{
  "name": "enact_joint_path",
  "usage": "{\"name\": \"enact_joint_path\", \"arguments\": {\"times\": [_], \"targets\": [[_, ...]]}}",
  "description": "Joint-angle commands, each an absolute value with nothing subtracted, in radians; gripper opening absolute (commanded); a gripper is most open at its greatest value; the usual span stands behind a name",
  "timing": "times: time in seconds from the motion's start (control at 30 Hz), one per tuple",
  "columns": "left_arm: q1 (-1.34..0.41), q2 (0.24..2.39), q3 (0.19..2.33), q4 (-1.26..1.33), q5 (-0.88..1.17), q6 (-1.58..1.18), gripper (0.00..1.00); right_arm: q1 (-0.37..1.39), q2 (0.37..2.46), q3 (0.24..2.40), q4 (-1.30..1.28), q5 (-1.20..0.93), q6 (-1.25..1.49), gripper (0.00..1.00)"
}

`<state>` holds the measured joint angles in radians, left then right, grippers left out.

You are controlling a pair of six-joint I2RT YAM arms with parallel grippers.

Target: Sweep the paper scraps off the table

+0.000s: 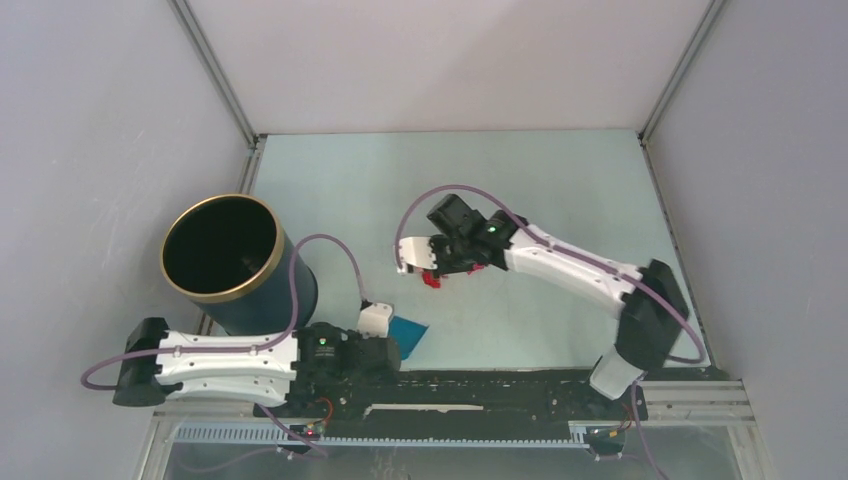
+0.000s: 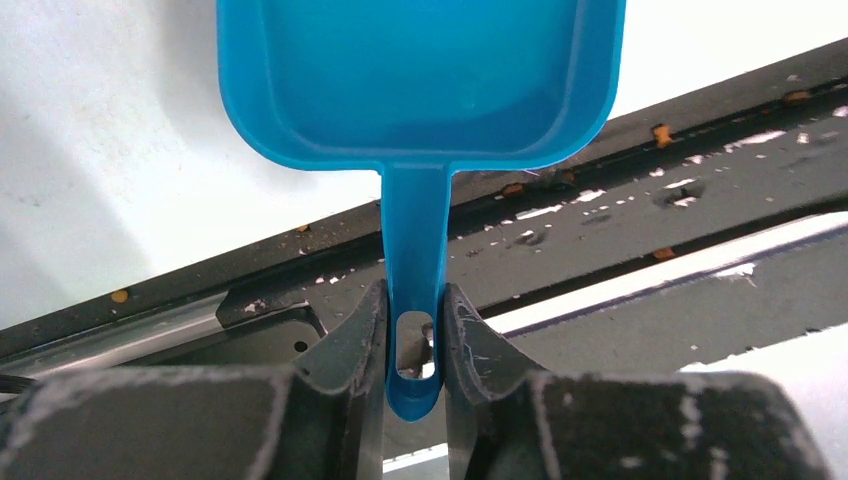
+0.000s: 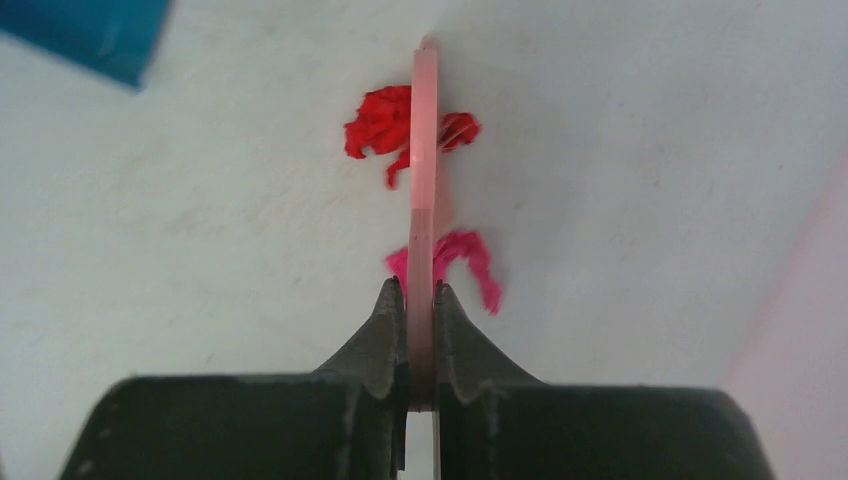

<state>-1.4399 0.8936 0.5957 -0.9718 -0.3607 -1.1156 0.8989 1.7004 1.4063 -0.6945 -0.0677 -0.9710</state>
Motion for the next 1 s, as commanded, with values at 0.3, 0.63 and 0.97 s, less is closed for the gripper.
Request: {"name": "enact_joint_path", "arguments": {"times": [0.3,0.63,0.97], "targets": [[-1.418,1.260,0.765,-0.771,-0.241,-0.804,0.00,0.842,1.289,1.346,-0.885,-0.053,-0.637,0.00],[-1.405,1.442,0.909,-0.773,-0.279,-0.766,0.00,0.740,1.349,1.348,-0.955,-0.268,-0.418,0.00],[-1.375,1.441,0.886,-0.681,-0.397,-0.815,0.00,0.656,1.370,1.359,-1.078,-0.490,-0.307,0.00]]}}
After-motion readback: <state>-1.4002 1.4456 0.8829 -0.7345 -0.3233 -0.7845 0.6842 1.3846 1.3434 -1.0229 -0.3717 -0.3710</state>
